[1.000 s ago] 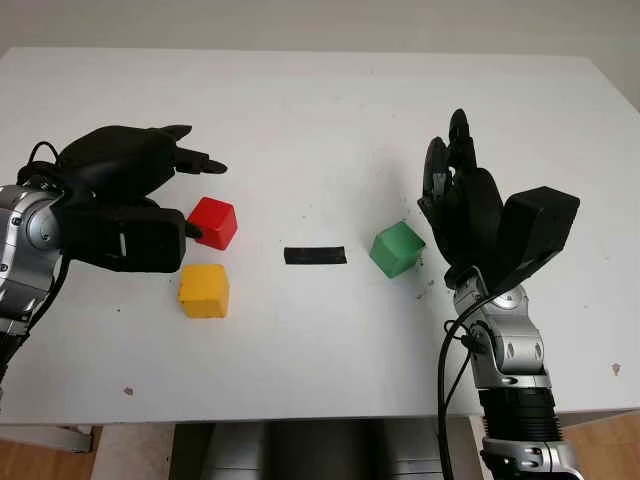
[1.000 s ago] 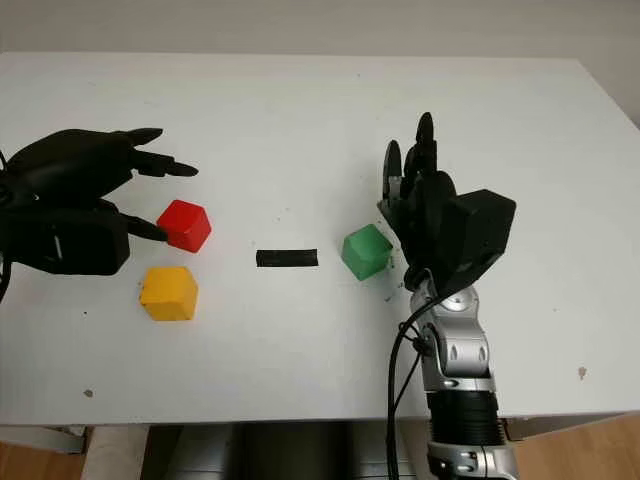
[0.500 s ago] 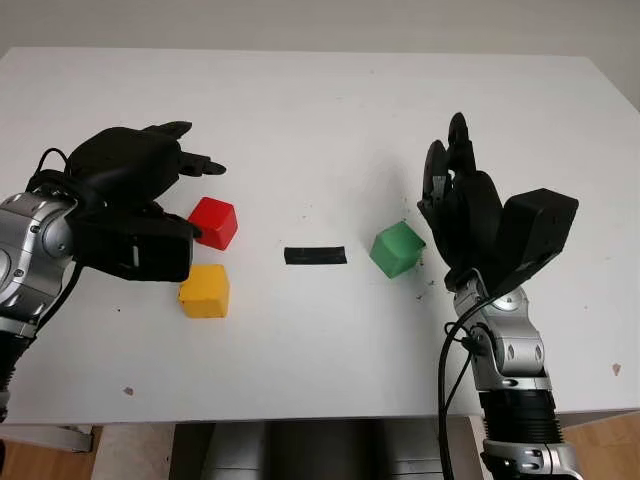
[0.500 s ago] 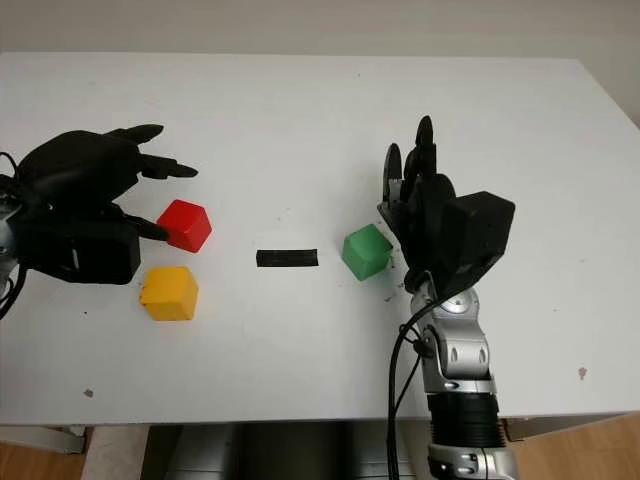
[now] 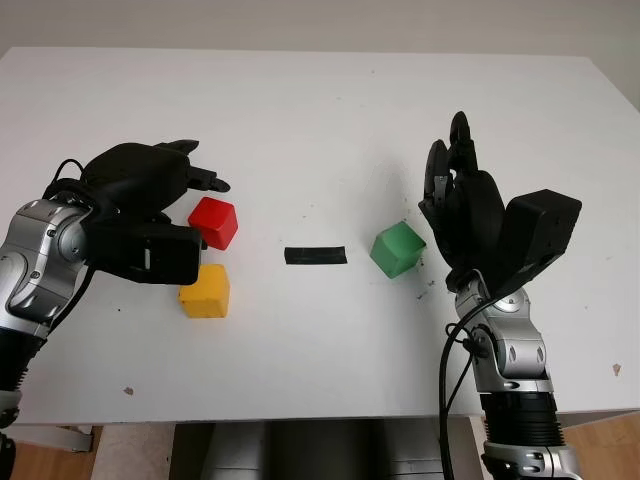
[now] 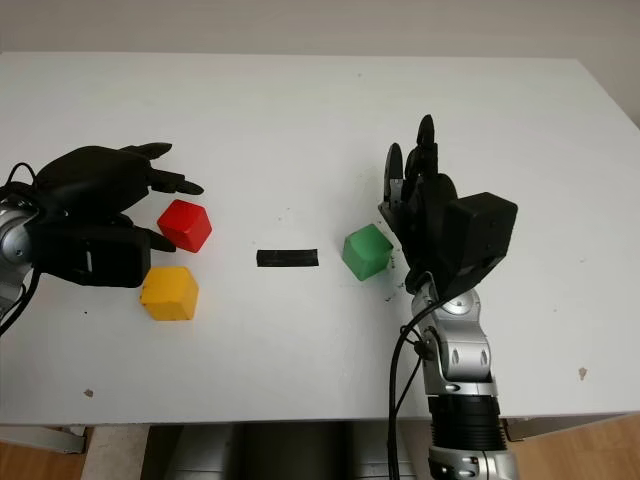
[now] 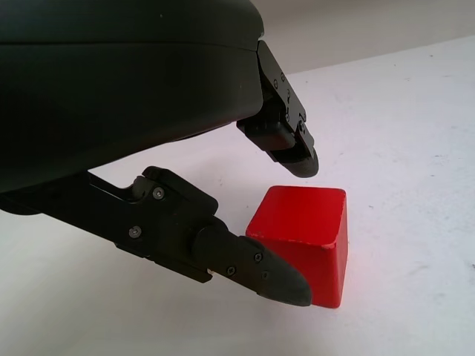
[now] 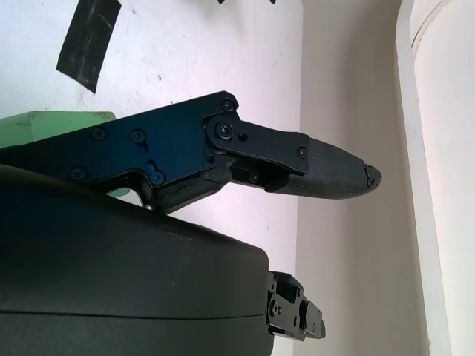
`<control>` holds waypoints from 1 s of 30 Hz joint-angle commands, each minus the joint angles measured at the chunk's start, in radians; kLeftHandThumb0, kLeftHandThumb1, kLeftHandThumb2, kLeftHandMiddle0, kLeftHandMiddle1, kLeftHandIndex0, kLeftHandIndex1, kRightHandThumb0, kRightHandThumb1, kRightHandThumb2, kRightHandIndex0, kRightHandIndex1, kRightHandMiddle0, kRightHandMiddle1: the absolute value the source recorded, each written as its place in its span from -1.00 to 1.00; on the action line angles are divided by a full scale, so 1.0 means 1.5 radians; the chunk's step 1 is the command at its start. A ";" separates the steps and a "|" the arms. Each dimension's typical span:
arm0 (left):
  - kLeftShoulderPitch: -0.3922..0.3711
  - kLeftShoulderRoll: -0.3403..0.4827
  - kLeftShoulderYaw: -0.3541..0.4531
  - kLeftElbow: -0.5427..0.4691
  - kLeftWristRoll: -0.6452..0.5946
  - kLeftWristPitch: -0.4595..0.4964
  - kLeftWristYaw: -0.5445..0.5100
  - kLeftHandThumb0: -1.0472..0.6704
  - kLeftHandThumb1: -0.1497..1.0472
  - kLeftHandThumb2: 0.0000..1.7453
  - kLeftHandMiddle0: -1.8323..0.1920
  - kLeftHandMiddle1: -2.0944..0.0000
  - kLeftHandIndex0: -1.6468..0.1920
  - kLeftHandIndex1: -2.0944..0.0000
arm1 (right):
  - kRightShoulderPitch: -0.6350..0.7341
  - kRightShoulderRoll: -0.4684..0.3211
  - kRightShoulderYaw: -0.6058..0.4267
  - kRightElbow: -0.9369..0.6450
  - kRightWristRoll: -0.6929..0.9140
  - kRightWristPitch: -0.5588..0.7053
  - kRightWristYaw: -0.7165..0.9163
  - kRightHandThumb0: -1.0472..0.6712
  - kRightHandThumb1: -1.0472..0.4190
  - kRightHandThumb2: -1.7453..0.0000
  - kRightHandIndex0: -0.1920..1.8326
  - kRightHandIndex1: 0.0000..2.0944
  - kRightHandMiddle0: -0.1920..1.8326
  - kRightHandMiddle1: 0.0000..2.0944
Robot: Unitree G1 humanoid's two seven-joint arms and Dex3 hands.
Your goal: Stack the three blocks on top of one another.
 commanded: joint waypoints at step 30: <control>-0.037 -0.014 -0.034 0.066 0.041 -0.041 0.075 -0.25 0.87 -0.94 0.57 0.94 0.37 -0.15 | 0.013 0.004 -0.002 -0.018 0.002 0.002 -0.009 -0.60 -1.00 0.25 -1.00 -1.00 -1.00 -1.00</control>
